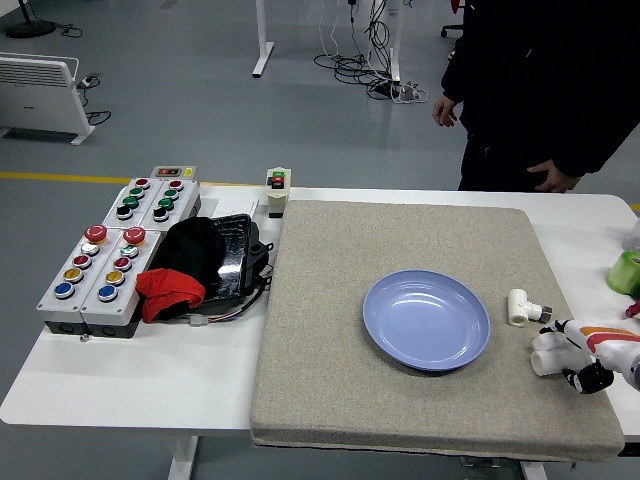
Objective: Pick pipe place plate twice
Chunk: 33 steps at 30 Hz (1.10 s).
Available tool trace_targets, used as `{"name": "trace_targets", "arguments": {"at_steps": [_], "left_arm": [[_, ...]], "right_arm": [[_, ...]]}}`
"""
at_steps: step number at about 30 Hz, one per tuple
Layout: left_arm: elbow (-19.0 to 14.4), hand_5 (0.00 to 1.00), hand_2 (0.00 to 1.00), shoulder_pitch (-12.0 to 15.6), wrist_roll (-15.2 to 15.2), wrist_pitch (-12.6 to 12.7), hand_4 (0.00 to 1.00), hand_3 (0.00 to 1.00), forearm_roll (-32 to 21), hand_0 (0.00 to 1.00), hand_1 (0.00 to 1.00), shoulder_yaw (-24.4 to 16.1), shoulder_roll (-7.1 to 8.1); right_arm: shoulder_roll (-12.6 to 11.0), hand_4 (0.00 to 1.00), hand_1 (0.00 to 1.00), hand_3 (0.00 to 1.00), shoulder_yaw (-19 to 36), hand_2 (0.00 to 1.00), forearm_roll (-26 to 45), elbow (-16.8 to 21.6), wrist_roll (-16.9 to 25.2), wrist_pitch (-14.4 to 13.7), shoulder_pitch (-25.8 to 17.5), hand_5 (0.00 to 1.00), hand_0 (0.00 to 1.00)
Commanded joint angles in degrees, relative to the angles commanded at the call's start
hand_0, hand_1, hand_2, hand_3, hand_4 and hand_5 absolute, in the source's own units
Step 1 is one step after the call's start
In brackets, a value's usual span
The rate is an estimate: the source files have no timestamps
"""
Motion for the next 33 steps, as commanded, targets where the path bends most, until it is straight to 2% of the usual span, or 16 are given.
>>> {"name": "trace_targets", "arguments": {"at_steps": [4,5,14,19,22,26,28,33], "left_arm": [[0.0,0.998,0.705,0.0,0.0,0.0,0.306,0.645,-0.1,0.697,0.679,0.1,0.00],[0.0,0.998,0.705,0.0,0.0,0.0,0.306,0.645,-0.1,0.697,0.679,0.2,0.00],[0.1,0.998,0.706,0.2,0.0,0.0,0.306,0.645,-0.2,0.697,0.679,0.4,-0.01],[0.1,0.998,0.705,0.4,0.0,0.0,0.306,0.645,-0.3,0.696,0.680,0.5,0.05],[0.1,0.998,0.705,0.4,0.0,0.0,0.306,0.645,-0.3,0.696,0.680,0.5,0.06],[0.0,0.998,0.705,0.4,-0.1,0.0,0.306,0.644,-0.3,0.696,0.680,0.4,0.06],[0.0,0.998,0.705,0.4,0.0,0.0,0.306,0.644,-0.2,0.696,0.680,0.3,0.06],[-0.1,0.998,0.705,0.2,0.0,0.0,0.306,0.644,-0.1,0.696,0.680,0.1,0.05]], "right_arm": [[-0.2,0.468,0.560,0.559,-0.1,0.532,0.5,0.5,0.0,0.0,-0.1,0.002,0.557],[-0.2,0.435,0.483,0.536,-0.1,0.485,0.6,0.6,0.0,0.0,-0.1,0.002,0.410],[0.3,0.426,0.471,0.532,0.5,0.478,2.2,2.7,-0.2,-0.6,0.2,0.002,0.384],[1.8,0.415,0.464,0.529,0.9,0.474,2.4,4.5,-0.1,-1.2,1.5,0.002,0.371],[3.4,0.415,0.464,0.529,0.9,0.474,2.4,4.8,-0.1,-1.4,3.0,0.002,0.371],[6.7,0.410,0.462,0.529,0.2,0.474,2.5,2.9,-0.1,-1.8,6.2,0.002,0.368],[9.3,0.410,0.462,0.529,-0.7,0.474,2.1,0.2,-0.2,-1.9,8.9,0.002,0.368],[14.0,0.409,0.461,0.531,-3.5,0.474,1.7,-6.0,-0.2,-2.5,14.4,0.002,0.368]]}}
